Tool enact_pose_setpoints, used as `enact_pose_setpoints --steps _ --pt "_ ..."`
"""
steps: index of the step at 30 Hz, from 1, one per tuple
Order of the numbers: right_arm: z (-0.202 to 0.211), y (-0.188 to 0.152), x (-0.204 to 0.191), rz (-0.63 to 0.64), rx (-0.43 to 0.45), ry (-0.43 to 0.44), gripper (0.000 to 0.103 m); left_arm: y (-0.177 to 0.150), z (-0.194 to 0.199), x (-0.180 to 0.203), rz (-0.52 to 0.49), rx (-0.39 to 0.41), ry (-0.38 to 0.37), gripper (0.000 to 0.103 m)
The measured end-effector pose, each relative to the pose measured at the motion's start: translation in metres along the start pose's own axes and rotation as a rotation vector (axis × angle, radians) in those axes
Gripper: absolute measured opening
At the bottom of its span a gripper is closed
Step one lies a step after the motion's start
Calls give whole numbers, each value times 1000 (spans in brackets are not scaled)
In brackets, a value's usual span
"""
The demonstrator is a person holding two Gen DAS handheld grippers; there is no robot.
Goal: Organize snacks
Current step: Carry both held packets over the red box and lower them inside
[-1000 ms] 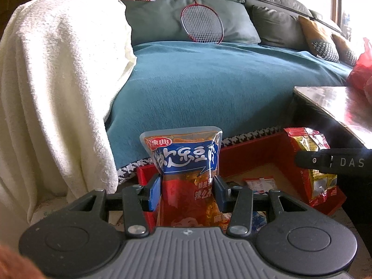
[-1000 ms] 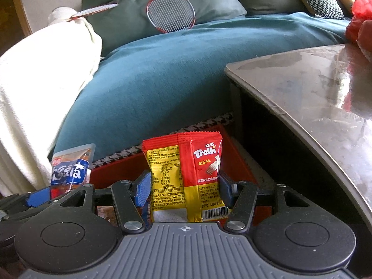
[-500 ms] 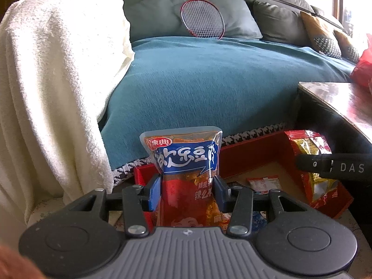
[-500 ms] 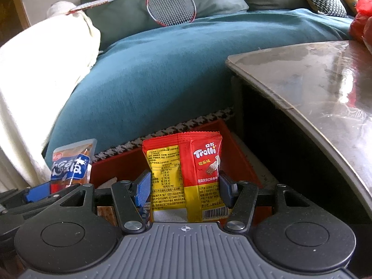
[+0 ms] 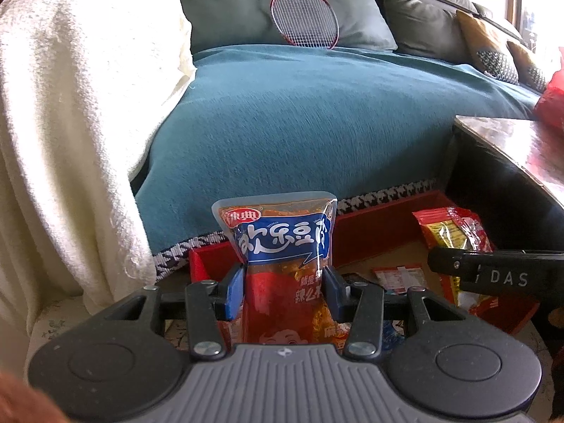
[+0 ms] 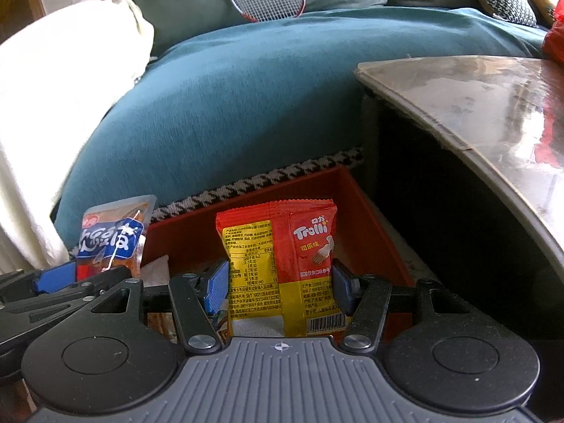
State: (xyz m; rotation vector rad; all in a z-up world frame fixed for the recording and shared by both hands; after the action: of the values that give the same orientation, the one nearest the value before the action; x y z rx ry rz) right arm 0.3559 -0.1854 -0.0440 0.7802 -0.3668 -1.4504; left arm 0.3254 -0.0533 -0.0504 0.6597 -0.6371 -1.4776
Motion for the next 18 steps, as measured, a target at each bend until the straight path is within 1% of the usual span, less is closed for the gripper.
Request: enact_pose_setpoints --steps 14,18 --pt "-21 -2 -3 32 -40 -12 66 -2 -14 10 -19 -22 -13 39" --pt "-27 -4 -3 34 -54 -14 66 -5 -19 12 -15 -45 -28 40"
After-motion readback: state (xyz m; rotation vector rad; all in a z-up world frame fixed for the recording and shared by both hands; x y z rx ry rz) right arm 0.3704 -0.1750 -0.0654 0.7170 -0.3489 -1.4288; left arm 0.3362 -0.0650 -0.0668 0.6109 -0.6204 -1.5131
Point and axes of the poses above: each gripper's, at about its wrist camera, not at the fingertips, and z roughly against the way its jaws point, x to its right, y to its top, the point moved 9 cm from there along -z, roughly the way its jaws point, and after that the axes turned 1 degree about -x, right-handed, at the moved point
